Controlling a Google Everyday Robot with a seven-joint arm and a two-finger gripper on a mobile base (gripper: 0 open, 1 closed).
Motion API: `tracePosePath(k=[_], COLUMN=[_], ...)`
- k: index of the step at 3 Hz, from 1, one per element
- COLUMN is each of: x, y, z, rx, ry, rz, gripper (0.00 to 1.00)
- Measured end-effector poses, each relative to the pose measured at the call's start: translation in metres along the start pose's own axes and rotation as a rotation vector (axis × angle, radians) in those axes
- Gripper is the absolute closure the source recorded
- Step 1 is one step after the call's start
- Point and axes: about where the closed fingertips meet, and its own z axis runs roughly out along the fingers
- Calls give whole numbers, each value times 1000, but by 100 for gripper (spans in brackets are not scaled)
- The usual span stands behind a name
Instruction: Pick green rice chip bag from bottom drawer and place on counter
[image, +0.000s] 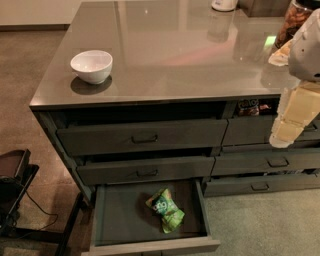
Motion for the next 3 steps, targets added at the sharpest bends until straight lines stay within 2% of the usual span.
tracePosePath(k=[1, 2, 3], x=[0, 0, 7], y=[0, 0, 8], z=[0, 0, 31], rx=[0, 0, -8], ry=[0, 0, -31], rz=[0, 0, 62], gripper=[0, 19, 42])
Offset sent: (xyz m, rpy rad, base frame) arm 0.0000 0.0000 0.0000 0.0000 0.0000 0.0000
